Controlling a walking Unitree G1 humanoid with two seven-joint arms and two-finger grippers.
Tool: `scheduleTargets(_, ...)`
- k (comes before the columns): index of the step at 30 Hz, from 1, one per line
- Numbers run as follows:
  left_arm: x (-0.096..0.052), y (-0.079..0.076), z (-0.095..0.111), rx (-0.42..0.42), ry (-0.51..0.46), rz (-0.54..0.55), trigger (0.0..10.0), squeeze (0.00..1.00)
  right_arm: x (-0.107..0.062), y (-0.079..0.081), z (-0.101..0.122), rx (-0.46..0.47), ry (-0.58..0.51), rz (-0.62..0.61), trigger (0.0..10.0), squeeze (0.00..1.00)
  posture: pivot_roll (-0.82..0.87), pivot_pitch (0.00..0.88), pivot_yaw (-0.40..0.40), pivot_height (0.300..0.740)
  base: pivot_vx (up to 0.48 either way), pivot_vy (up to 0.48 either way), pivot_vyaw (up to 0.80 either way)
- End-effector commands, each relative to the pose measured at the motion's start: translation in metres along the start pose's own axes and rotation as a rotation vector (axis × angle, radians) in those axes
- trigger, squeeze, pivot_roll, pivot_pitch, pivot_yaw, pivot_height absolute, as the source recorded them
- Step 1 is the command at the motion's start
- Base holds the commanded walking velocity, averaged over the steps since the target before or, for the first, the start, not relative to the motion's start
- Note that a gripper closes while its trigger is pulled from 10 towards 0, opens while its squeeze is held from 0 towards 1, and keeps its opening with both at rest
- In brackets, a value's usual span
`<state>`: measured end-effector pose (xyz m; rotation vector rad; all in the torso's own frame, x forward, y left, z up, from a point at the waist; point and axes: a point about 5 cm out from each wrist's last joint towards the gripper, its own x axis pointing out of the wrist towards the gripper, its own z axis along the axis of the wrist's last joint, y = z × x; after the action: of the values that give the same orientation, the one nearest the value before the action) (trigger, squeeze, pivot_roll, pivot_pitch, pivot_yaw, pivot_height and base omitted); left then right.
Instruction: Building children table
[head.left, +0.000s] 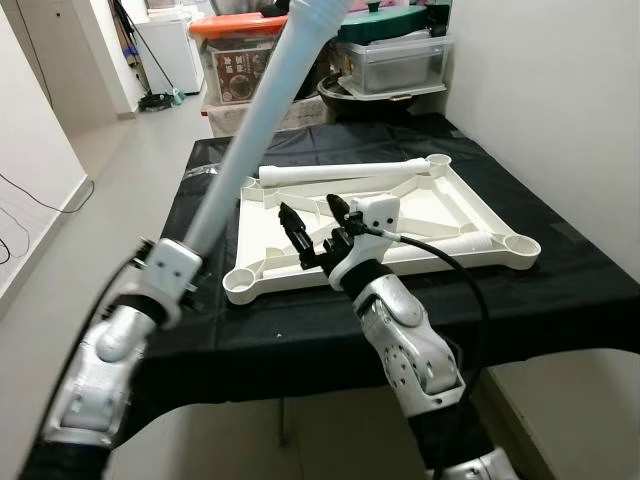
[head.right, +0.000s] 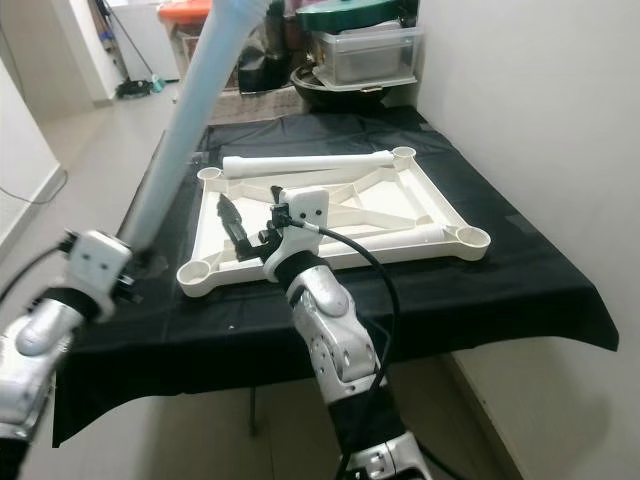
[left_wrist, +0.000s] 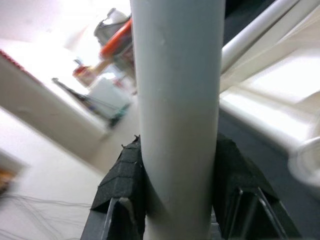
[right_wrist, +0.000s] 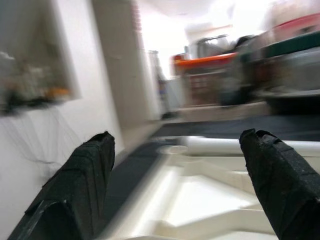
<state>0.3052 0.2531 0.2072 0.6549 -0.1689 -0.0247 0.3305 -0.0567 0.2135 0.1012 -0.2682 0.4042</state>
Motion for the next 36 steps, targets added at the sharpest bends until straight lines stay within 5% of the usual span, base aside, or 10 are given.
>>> scheduleTargets(1, 0.002, 0.024, 0.001, 0.128, 0.016, 0.053, 10.0, 0.00, 0.005, -0.003, 0.000, -0.139, -0.005, -0.083, 10.0, 0.00, -0.03, 0.000, 0.039, 0.740, 0.000, 0.000, 0.00)
scheduleTargets(3, 0.002, 0.029, 0.001, 0.161, 0.020, 0.057, 10.0, 0.00, 0.005, -0.004, 0.001, -0.172, -0.010, -0.105, 10.0, 0.00, -0.03, 0.000, 0.039, 0.740, 0.000, 0.000, 0.00)
scheduleTargets(4, 0.004, 0.038, 0.003, 0.229, 0.024, 0.064, 10.0, 0.00, 0.006, -0.004, 0.007, -0.333, -0.065, -0.066, 10.0, 0.00, -0.03, 0.000, 0.039, 0.740, 0.000, 0.000, 0.00)
scheduleTargets(5, 0.004, 0.038, 0.003, 0.229, 0.024, 0.064, 10.0, 0.00, 0.006, -0.004, 0.007, -0.333, -0.065, -0.066, 10.0, 0.00, -0.03, 0.000, 0.039, 0.740, 0.000, 0.000, 0.00)
scheduleTargets(6, 0.005, 0.046, 0.005, 0.303, 0.028, 0.067, 10.0, 0.00, 0.006, -0.003, 0.014, -0.516, -0.123, -0.039, 10.0, 0.00, -0.03, 0.000, 0.039, 0.740, 0.000, 0.000, 0.00)
scheduleTargets(9, 0.005, 0.051, 0.007, 0.369, 0.029, 0.069, 10.0, 0.00, 0.005, -0.002, 0.018, -0.686, -0.181, -0.024, 10.0, 0.00, -0.03, 0.000, 0.039, 0.740, 0.000, 0.000, 0.00)
scheduleTargets(11, 0.007, 0.057, 0.009, 0.442, 0.037, 0.061, 10.0, 0.00, 0.003, 0.003, 0.026, -0.952, -0.294, -0.020, 10.0, 0.00, -0.03, 0.000, 0.041, 0.740, 0.000, 0.000, 0.00)
scheduleTargets(12, 0.007, 0.057, 0.009, 0.442, 0.037, 0.061, 10.0, 0.00, 0.003, 0.003, 0.026, -0.952, -0.294, -0.020, 10.0, 0.00, -0.03, 0.000, 0.041, 0.740, 0.000, 0.000, 0.00)
scheduleTargets(19, 0.019, 0.023, 0.014, 0.541, 0.007, -0.063, 10.0, 0.00, 0.009, 0.020, 0.016, -1.384, -0.399, 0.038, 10.0, 0.00, -0.03, 0.000, 0.044, 0.740, 0.000, 0.000, 0.00)
scheduleTargets(36, 0.033, -0.043, 0.018, 0.518, -0.045, -0.223, 10.0, 0.00, 0.027, 0.019, -0.003, -1.580, -0.299, 0.076, 10.0, 0.00, -0.04, 0.000, 0.054, 0.740, 0.000, 0.000, 0.00)
